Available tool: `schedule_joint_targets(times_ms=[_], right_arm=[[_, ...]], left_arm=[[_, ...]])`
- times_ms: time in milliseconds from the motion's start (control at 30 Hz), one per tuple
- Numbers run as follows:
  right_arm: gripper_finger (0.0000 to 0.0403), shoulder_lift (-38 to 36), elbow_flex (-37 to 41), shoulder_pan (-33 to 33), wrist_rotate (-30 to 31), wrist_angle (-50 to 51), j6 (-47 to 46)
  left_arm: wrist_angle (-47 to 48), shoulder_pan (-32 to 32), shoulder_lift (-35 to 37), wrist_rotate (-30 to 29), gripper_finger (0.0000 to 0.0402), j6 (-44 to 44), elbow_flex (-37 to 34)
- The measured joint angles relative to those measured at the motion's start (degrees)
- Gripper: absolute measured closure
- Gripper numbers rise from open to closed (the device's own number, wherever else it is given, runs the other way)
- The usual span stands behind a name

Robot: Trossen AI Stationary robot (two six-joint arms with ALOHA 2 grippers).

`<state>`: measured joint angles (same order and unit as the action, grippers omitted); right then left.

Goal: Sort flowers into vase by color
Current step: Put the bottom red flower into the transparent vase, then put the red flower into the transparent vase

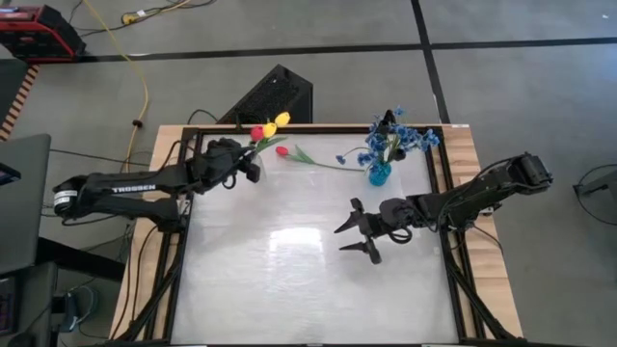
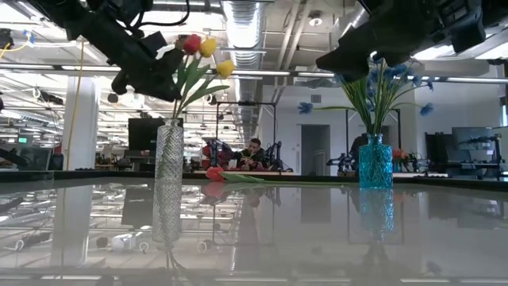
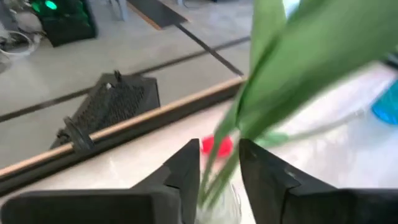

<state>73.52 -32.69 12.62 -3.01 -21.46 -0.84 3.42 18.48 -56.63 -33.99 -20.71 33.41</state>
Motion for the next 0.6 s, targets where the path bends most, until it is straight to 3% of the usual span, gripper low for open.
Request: schedule_joint_targets(times_ms=[200, 367, 467, 600], right_arm=[[0.0144, 0.00, 0.00, -0.26, 0.02, 0.38, 0.89], [0.0145, 0.25, 0.00, -1.98, 0.16, 0.11, -0.41], [0.0147, 2.84, -0.78, -4.14, 1.48, -1.00, -1.54], [0.0148, 10.85, -5.13, -7.27, 1.60, 0.26, -1.58]], left_arm=[[7.72, 0.00, 4.12, 5.41, 0.0270, -0.19, 0.00], [12.80, -0.13, 9.63, 14.32, 0.0267, -5.70, 0.04], [15.15, -1.47, 11.21, 19.35, 0.0266, -9.83, 0.04], [16.66, -6.50, 9.74, 19.28, 0.0266, -12.59, 0.07]])
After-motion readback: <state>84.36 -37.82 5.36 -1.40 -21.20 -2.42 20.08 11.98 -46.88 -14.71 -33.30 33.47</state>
